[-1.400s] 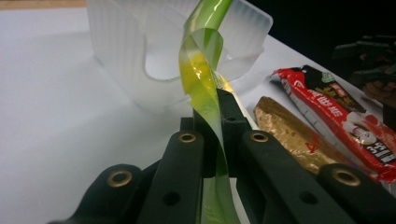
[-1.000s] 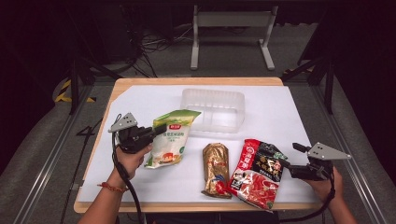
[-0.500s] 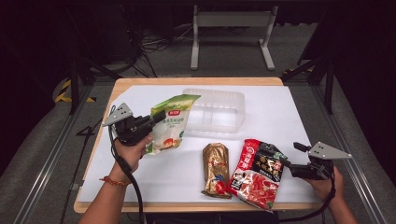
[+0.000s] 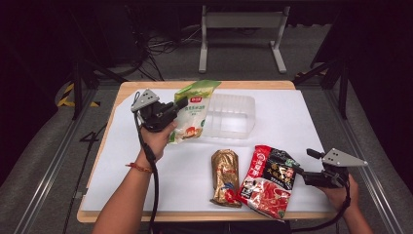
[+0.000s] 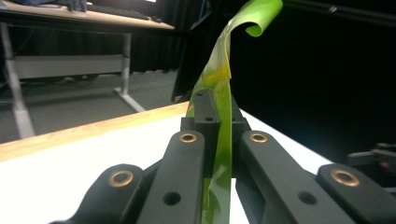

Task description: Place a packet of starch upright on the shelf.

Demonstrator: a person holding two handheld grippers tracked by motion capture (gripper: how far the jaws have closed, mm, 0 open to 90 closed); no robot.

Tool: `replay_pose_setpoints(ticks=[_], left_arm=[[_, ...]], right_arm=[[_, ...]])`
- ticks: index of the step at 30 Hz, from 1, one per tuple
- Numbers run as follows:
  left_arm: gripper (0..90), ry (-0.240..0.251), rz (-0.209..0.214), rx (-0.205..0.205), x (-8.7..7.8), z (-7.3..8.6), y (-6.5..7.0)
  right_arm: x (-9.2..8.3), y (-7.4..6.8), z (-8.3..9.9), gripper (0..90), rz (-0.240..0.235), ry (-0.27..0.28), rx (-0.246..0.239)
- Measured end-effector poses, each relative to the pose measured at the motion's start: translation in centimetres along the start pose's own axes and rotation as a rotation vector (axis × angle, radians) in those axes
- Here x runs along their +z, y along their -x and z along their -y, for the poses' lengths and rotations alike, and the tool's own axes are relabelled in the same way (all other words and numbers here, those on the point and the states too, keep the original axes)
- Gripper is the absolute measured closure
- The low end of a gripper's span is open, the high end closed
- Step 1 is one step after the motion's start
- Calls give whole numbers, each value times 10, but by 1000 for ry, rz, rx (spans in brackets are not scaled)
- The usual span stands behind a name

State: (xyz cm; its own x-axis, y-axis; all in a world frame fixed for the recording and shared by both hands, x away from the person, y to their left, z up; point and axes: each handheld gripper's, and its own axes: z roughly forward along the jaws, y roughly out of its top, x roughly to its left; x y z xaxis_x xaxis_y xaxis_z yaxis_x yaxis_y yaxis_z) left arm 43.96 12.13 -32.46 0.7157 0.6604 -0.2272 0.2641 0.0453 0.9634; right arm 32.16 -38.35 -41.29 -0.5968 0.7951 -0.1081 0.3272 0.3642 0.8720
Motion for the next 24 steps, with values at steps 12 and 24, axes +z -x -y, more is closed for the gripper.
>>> replay_pose_setpoints(ticks=[12,24], left_arm=[[899,9,-77,2,38,-9,-9],[900,-5,-149,14,75,-17,-19]], right_arm=[[-3,1,1,213,2,-2,-5],[-3,3,3,228,8,-13,-11]])
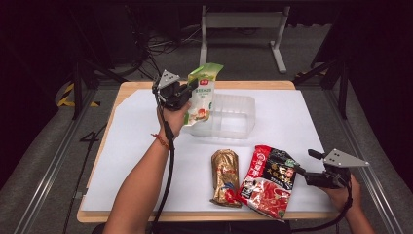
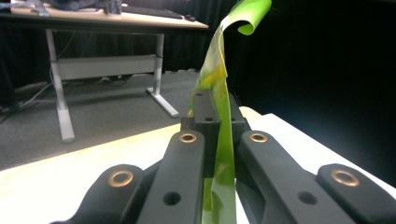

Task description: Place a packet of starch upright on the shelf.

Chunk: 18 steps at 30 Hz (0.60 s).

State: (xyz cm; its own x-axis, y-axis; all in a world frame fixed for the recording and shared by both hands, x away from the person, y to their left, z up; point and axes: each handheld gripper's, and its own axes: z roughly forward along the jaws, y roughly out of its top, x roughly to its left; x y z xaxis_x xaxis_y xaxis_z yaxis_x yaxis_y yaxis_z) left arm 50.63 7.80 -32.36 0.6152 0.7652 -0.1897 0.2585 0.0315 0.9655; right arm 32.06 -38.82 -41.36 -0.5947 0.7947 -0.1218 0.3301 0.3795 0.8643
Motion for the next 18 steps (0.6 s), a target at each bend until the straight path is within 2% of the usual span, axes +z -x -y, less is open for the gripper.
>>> replay_pose_setpoints(ticks=[4,7,9,12,14,16,18], left_arm=[[899,-26,-32,34,16,2,1],[900,-32,-44,38,26,3,1],[899,-41,-62,60,32,4,3],[899,-35,-75,67,39,5,0],[899,-26,-77,46,42,4,-3],[899,-15,-94,71,44,3,-4],[899,7,-86,79,46,4,-5]], right_arm=[[0,0,1,223,5,-3,-3],[0,0,1,222,6,-6,-5],[1,-1,0,221,6,-8,-9],[0,-3,-1,222,6,-2,-22],[-1,-4,-2,222,7,-5,-28],[0,-4,-1,222,6,-9,-27],[1,-5,-1,222,6,-14,-32]])
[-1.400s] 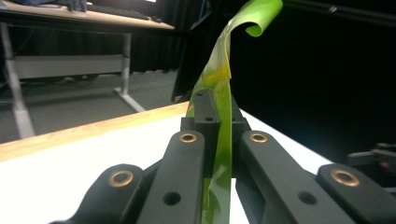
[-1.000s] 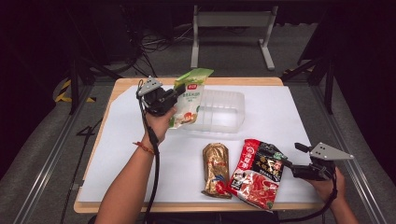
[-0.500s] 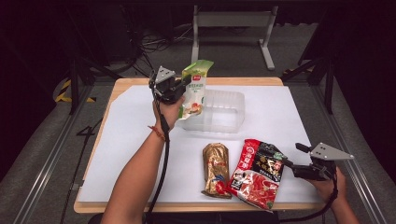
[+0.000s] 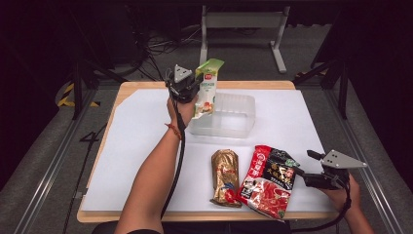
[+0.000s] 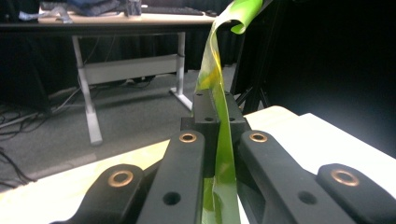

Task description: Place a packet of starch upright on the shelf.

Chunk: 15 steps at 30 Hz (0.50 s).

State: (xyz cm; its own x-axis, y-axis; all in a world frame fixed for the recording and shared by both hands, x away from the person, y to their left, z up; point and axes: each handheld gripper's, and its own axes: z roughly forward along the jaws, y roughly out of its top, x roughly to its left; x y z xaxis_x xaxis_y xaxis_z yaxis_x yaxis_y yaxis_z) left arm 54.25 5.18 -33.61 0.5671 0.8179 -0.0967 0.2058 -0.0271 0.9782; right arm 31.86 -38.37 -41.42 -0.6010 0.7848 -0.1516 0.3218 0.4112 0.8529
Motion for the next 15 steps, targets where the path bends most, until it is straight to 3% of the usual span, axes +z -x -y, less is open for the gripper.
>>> replay_pose_setpoints(ticks=[3,7,12,14,15], left_arm=[[899,14,15,-24,2,6,4],[897,15,33,-4,2,17,9],[896,27,60,-29,-5,28,3],[894,23,72,-27,-6,30,2],[894,22,73,-4,-7,32,1]], right_arm=[[0,0,0,222,-1,-1,-1],[-1,-1,-1,223,0,3,-4],[0,0,0,225,-1,3,-1],[0,-1,-1,225,-1,2,-2],[0,-1,-1,225,-2,3,-3]])
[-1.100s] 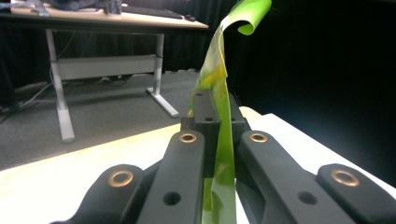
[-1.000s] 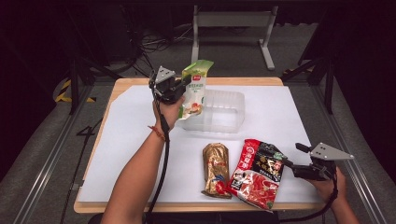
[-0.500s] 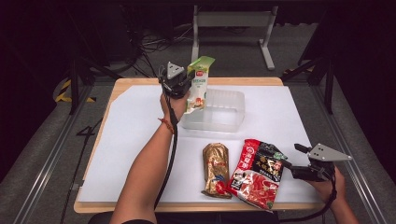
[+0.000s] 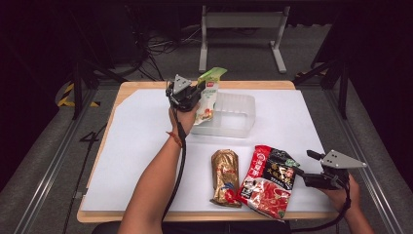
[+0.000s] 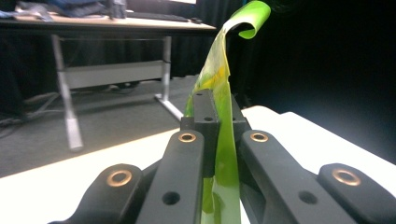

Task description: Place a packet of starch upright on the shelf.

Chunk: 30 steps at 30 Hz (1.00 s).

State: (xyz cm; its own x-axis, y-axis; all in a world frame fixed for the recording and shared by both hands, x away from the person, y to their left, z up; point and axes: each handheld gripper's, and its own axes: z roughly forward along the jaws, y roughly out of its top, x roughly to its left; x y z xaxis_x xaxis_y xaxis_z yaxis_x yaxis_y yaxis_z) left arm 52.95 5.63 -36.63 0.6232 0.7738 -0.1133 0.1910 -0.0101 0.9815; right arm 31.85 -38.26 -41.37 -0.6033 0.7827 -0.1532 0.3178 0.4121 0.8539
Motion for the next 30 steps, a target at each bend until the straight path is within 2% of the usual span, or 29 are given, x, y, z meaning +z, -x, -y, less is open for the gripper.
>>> replay_pose_setpoints(ticks=[3,5,8,12,17,18,20,22,23,25,26,27,30], left_arm=[[891,2,32,0,-5,5,-3],[883,8,45,23,-10,7,-2],[859,-12,73,64,-14,7,-2],[837,-44,101,84,-17,7,-4],[756,-140,129,127,-15,8,-4],[706,-162,139,130,-14,8,-5],[671,-175,136,141,-15,8,-5],[674,-218,158,171,-17,7,-4],[674,-238,156,193,-18,7,-4],[635,-271,173,191,-19,8,-4],[637,-279,161,217,-21,8,-5],[659,-295,168,230,-22,9,-5],[653,-322,182,239,-22,10,-4]], right_arm=[[0,0,0,225,-2,0,1],[1,0,0,225,-1,-4,1],[1,-1,0,224,-2,-5,-2],[1,-1,0,222,-7,-6,-4],[3,-2,0,221,-17,-16,-7],[4,-2,0,221,-19,-20,-9],[4,-2,0,220,-21,-22,-11],[5,-2,0,218,-26,-27,-10],[5,-2,0,217,-28,-28,-10],[5,-2,1,216,-29,-32,-11],[5,-2,1,215,-29,-32,-10],[5,-2,1,215,-30,-32,-10],[6,-2,0,213,-33,-35,-9]])
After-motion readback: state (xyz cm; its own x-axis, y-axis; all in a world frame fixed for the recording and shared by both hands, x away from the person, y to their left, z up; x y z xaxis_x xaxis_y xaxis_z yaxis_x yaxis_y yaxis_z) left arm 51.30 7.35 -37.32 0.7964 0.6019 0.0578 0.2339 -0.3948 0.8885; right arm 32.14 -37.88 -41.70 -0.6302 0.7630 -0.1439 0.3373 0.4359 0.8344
